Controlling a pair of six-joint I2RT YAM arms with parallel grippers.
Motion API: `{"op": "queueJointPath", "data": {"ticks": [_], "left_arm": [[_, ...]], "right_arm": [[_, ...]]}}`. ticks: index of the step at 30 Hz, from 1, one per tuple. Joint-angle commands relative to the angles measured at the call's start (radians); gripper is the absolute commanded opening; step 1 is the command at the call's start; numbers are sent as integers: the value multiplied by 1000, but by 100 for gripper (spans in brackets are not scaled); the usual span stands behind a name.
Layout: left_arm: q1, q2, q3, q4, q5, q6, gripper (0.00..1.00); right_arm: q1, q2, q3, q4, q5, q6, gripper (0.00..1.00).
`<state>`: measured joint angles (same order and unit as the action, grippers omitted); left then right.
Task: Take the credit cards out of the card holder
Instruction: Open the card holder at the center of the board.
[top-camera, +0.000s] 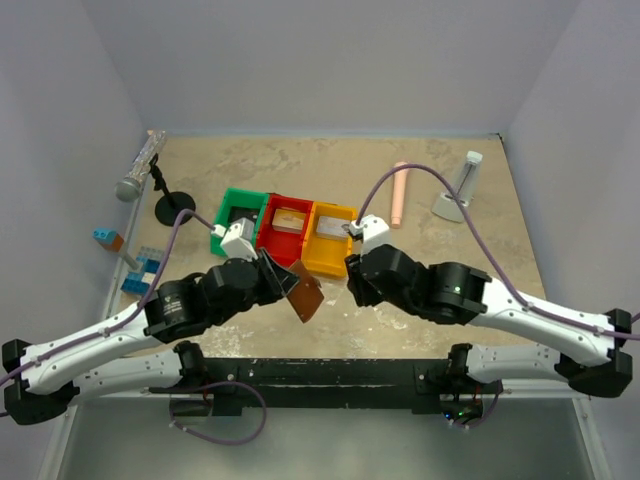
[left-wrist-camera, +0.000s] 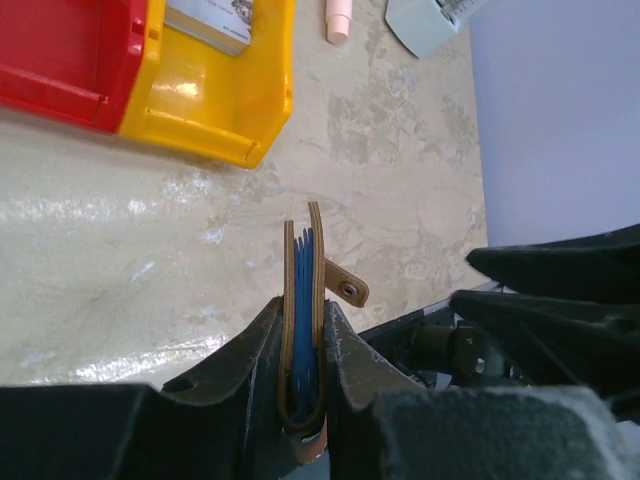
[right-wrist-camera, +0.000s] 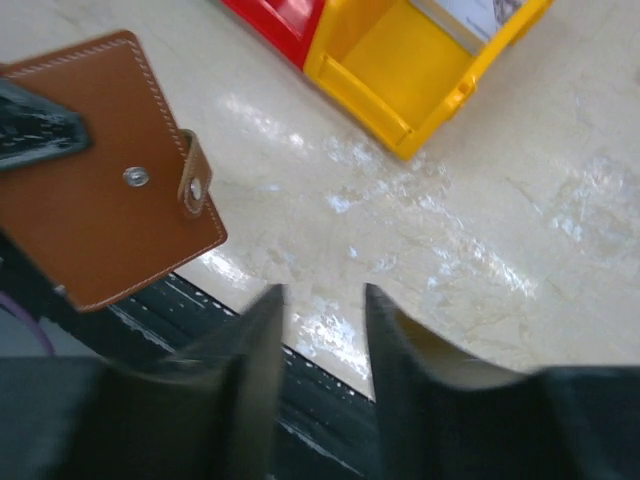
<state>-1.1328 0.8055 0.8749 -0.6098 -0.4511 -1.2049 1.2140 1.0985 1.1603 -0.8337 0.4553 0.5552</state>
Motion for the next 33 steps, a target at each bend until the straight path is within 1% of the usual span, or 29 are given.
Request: {"op": "queueJointPath", "data": {"ticks": [1,2,3,4,6,8,9,10,11,13,15,16,17,21,24,29,31,33], "left_arm": [[22,-67,-78,203,55,246,0],[25,-89,-111,276,80,311,0],[30,-121,-160,347,109,367,0],[34,-155,-204,425,133,407,0],[53,-239,-289,505,166,424,0],[79,-304,-333,525,189,413,0],[94,-322,-343,524,204,416,0],[108,-336,-347,525,234,421,0],[123,-338,-346,528,271,433,0],[140,-335,-346,567,377,464,0],[143,-321,-347,593,439,487,0],[143,-306,-340,635,446,495,0],[148,-289,-327,640,500,504,0],[151,-212,-300,680,623,518,0],[154,-184,-297,732,683,519,0],[160,-209,-298,742,756,564,0],[168,-232,-312,757,791,576,0],[177,-255,-323,781,831,587,0]], "right_arm": [[-7,-150,-63,135,-74,-93,55],[-5,-179,-91,189,-125,-124,61],[-7,-210,-123,235,-163,-159,63],[-5,-236,-143,272,-200,-169,65],[-5,-273,-146,281,-272,-169,63],[-5,-298,-151,303,-390,-172,50],[-5,-311,-165,338,-418,-173,43],[-5,-325,-181,382,-488,-166,34],[-5,-330,-195,419,-530,-161,29],[-5,-309,-186,435,-599,-150,27],[-2,-270,-168,432,-661,-152,27],[-2,-255,-166,436,-671,-147,27],[-1,-244,-168,442,-678,-144,28],[1,-195,-154,423,-664,-135,34],[1,-163,-133,363,-586,-129,34],[-7,-201,-146,277,-404,-86,32],[-19,-218,-155,243,-380,-80,31],[-31,-244,-175,246,-380,-72,31]]}}
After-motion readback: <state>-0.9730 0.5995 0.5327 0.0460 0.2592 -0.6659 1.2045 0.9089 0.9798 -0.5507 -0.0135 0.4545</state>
